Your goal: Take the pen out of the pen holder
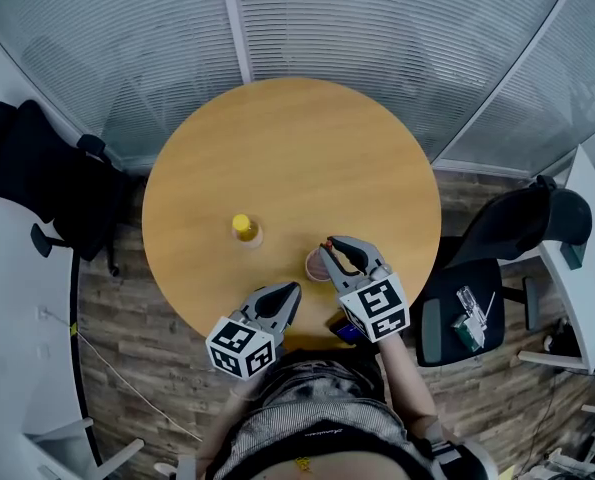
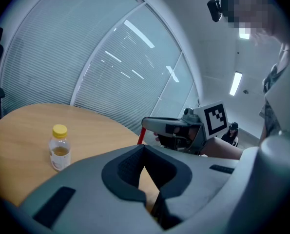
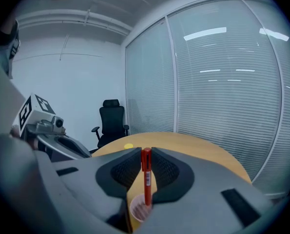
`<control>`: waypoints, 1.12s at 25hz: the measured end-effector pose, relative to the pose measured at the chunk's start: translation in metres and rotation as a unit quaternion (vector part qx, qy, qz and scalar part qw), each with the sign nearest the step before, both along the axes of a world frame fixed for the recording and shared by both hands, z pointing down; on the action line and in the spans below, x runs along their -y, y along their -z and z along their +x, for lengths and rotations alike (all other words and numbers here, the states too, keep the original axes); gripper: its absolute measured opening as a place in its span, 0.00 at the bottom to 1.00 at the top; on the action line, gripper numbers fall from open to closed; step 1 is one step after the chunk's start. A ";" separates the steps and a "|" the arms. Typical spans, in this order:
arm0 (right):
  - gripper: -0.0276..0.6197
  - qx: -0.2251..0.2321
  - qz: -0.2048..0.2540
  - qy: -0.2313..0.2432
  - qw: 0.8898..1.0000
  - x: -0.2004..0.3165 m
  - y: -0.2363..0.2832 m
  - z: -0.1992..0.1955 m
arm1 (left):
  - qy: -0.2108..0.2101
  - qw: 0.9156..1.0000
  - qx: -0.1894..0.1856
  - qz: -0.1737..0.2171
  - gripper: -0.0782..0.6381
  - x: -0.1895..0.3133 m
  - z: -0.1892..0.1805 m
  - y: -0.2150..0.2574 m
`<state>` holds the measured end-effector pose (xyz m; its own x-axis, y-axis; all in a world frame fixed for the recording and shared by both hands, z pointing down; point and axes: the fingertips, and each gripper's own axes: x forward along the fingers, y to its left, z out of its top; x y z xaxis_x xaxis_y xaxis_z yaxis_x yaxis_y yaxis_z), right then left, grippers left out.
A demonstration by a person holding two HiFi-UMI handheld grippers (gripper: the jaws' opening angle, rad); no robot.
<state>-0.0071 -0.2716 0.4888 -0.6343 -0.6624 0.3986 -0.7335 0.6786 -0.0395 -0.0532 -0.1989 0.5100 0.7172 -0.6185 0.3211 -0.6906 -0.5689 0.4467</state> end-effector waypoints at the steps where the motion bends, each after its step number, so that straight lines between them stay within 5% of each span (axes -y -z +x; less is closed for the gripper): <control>1: 0.16 0.001 0.004 0.000 1.000 -0.001 0.005 0.001 | 0.000 1.000 -0.001 0.000 0.11 -0.001 0.001 0.000; 28: 0.15 0.034 0.035 0.009 0.999 -0.010 0.054 0.004 | 0.003 1.000 -0.004 -0.003 0.11 -0.007 0.001 -0.002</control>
<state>-0.0033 -0.2616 0.4349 -0.6695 -0.6759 0.3082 -0.7190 0.6938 -0.0405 -0.0526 -0.1920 0.5116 0.7161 -0.6206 0.3195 -0.6904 -0.5624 0.4550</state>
